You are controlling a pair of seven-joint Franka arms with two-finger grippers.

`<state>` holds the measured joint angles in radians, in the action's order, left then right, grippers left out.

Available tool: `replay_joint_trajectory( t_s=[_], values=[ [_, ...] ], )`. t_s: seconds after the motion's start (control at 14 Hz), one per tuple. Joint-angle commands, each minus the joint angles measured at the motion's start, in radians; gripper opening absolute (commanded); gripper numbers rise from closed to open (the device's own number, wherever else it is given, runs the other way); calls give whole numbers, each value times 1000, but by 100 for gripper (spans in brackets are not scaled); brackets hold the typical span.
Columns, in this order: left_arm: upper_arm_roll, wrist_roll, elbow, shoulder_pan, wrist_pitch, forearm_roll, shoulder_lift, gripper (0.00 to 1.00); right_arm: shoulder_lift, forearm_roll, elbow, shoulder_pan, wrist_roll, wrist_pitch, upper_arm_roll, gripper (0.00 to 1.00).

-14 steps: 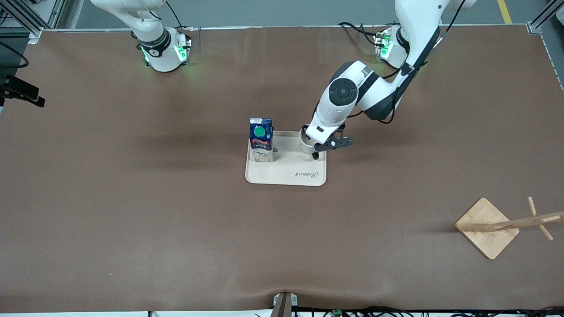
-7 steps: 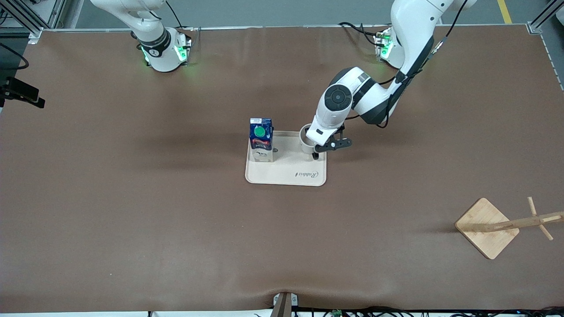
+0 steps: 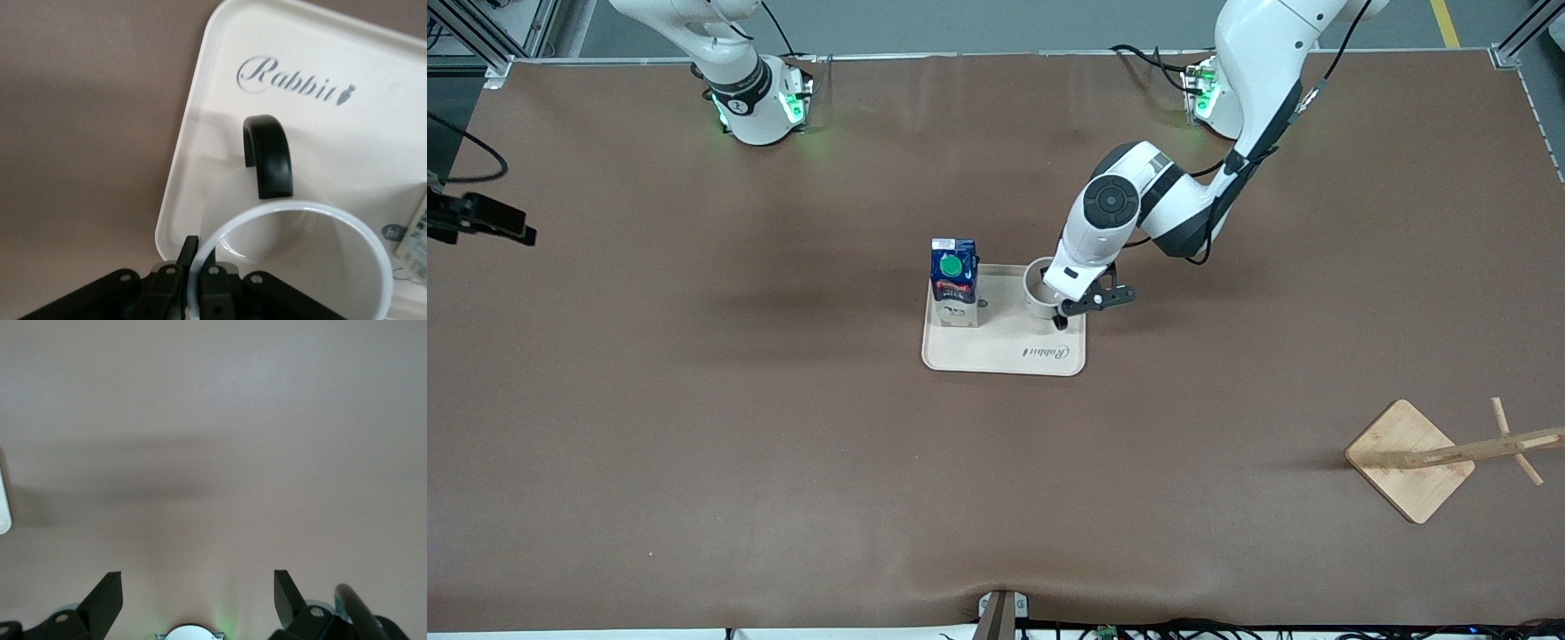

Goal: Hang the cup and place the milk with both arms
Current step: 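Carry the mug to the stand while the right gripper reaches the milk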

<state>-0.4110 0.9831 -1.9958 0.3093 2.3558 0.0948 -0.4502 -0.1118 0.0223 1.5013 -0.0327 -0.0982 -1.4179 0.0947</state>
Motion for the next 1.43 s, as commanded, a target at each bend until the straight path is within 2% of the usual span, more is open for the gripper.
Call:
replay_joint_trajectory(
  t_s=[0.0,0.14,0.29,0.64,0.86,1.07,1.36],
  values=[
    [3,23,81,-13,-154,20,77,0,-20,-15,-9,-7,3,59,-7,100],
    [4,0,158,-54,-272,22,125,0,-20,-54,-9,31,26,71,-10,100],
    [3,-73,207,-123,-346,20,175,0,-23,-106,-4,103,177,67,-10,100],
    [4,-311,233,-327,-394,20,294,0,-65,-156,-6,304,259,13,-10,100],
    [4,-446,290,-453,-421,20,303,0,-100,-194,-10,439,329,-22,-9,100],
    [4,-597,350,-554,-443,17,297,0,-127,-203,-9,525,406,-82,-10,100],
    [4,-788,437,-699,-443,-3,243,0,-192,-211,-10,648,552,-202,-10,100]
  ],
)
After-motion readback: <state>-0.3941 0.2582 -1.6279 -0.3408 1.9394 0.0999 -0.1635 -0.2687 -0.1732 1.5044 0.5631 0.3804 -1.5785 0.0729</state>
